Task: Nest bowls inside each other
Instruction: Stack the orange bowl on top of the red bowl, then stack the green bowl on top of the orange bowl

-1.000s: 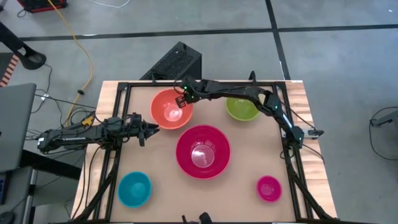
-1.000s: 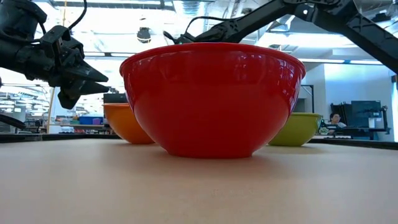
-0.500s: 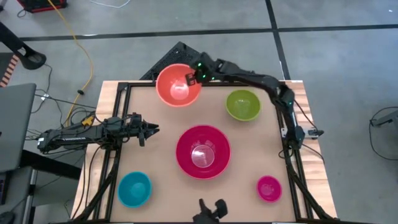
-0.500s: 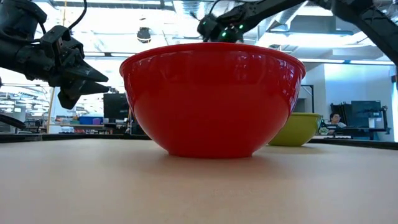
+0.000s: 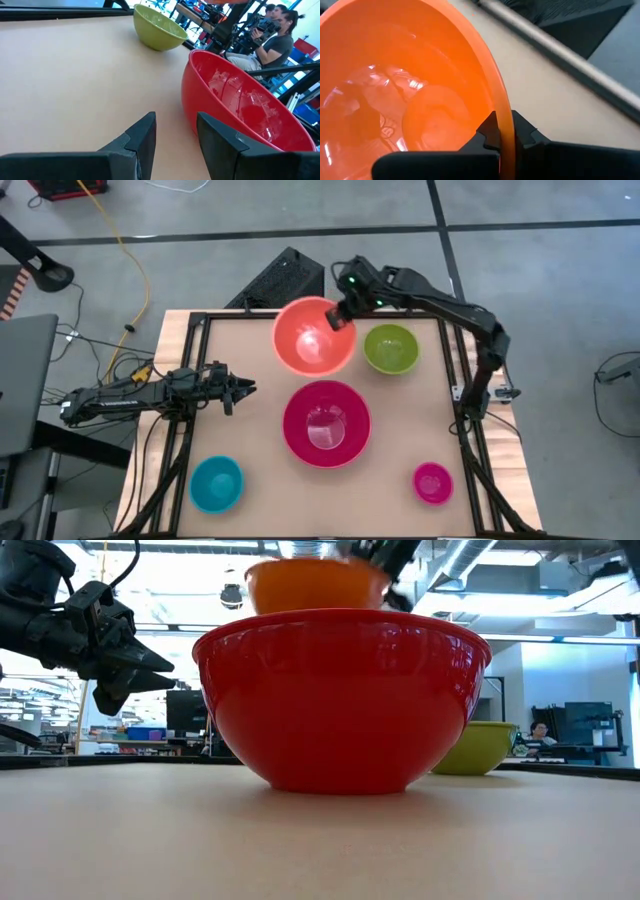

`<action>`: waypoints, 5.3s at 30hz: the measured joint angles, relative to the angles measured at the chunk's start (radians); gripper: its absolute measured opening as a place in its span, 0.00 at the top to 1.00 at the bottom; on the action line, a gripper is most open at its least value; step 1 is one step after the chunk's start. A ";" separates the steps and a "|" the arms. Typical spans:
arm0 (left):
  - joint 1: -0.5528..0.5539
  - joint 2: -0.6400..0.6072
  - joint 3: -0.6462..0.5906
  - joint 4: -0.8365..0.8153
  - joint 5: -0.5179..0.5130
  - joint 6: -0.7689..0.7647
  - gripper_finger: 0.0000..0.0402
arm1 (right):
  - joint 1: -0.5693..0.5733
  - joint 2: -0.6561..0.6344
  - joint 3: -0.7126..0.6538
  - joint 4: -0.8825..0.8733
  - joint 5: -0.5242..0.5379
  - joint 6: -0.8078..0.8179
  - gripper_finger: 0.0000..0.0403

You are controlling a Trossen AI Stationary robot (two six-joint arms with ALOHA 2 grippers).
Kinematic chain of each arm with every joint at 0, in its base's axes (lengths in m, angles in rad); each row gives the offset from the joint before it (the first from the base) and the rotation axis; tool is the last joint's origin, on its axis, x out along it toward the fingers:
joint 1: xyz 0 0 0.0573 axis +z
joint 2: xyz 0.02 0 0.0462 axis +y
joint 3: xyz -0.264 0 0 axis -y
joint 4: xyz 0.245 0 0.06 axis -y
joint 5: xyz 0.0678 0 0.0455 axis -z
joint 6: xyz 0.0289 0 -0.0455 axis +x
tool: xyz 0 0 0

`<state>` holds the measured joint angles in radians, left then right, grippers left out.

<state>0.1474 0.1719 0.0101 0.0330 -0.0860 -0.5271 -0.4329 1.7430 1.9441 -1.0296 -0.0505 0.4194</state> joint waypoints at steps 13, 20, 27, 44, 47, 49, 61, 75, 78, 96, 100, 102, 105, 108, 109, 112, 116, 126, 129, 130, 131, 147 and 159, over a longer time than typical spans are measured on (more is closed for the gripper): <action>0.000 0.000 0.000 0.000 0.000 0.000 0.68 | 0.344 -0.078 -0.051 -0.172 -0.020 -0.001 0.96; 0.000 0.000 0.000 0.000 0.000 0.000 0.68 | 0.446 -0.076 -0.226 0.007 0.000 0.108 0.96; 0.000 0.000 0.000 0.000 0.000 0.000 0.68 | 0.467 -0.076 -0.394 0.188 0.054 0.169 0.96; 0.000 0.000 0.000 0.000 0.000 0.000 0.68 | 0.422 -0.075 -0.662 0.402 0.103 0.261 0.96; 0.000 0.000 0.000 0.000 0.000 0.000 0.68 | 0.423 -0.070 -0.662 0.405 0.122 0.262 0.96; 0.000 0.000 0.000 0.000 0.000 0.000 0.68 | 0.423 -0.068 -0.662 0.406 0.133 0.262 0.96; 0.000 0.000 0.000 0.000 0.000 0.000 0.68 | 0.429 -0.068 -0.662 0.412 0.162 0.264 0.92; 0.000 0.000 0.000 0.000 0.000 0.000 0.68 | 0.431 -0.068 -0.662 0.405 0.154 0.284 0.81; 0.000 0.000 0.000 0.000 0.000 0.000 0.68 | 0.431 -0.068 -0.662 0.389 0.149 0.289 0.77; 0.000 0.000 0.000 0.000 0.000 0.000 0.68 | 0.409 -0.068 -0.572 0.223 0.101 0.282 0.47; 0.000 0.000 0.000 0.000 0.000 0.000 0.68 | 0.396 -0.068 -0.534 0.158 0.063 0.280 0.45; 0.000 0.000 0.000 0.000 0.000 0.000 0.68 | 0.389 -0.069 -0.512 0.135 0.028 0.279 0.45; 0.000 0.000 0.000 0.000 0.000 0.000 0.68 | 0.383 -0.070 -0.478 0.094 -0.002 0.257 0.45; 0.000 0.000 0.000 0.000 0.000 0.000 0.68 | 0.378 -0.079 -0.444 0.016 -0.002 0.196 0.45; 0.000 0.000 0.000 0.000 0.000 0.000 0.68 | 0.374 -0.086 -0.439 -0.008 -0.002 0.176 0.45; 0.000 0.000 0.000 0.000 0.000 0.000 0.68 | 0.348 -0.116 -0.437 -0.063 -0.002 0.134 0.45; 0.000 0.000 0.000 0.000 0.000 0.000 0.68 | 0.288 -0.172 -0.437 -0.127 0.057 0.099 0.45; 0.000 0.000 0.000 0.000 0.000 0.000 0.68 | 0.040 -0.289 -0.444 -0.239 0.204 0.035 0.45; 0.000 0.000 0.000 0.000 0.000 0.000 0.68 | -0.048 -0.315 -0.495 -0.239 0.207 0.008 0.46; 0.000 0.000 0.000 0.000 0.000 0.000 0.68 | -0.081 -0.326 -0.523 -0.239 0.207 0.000 0.46; 0.000 0.000 0.000 0.000 0.000 0.000 0.68 | -0.115 -0.337 -0.552 -0.235 0.208 -0.002 0.47; 0.000 0.000 0.000 0.000 0.000 0.000 0.68 | -0.456 -0.454 -1.026 0.160 0.063 -0.051 0.50; 0.000 0.000 0.000 0.000 0.000 0.000 0.68 | -0.486 -0.453 -1.171 0.357 0.046 -0.004 0.53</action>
<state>0.1471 0.1722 0.0105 0.0330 -0.0860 -0.5274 -0.9184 1.2896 0.7730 -0.6726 -0.0041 0.4150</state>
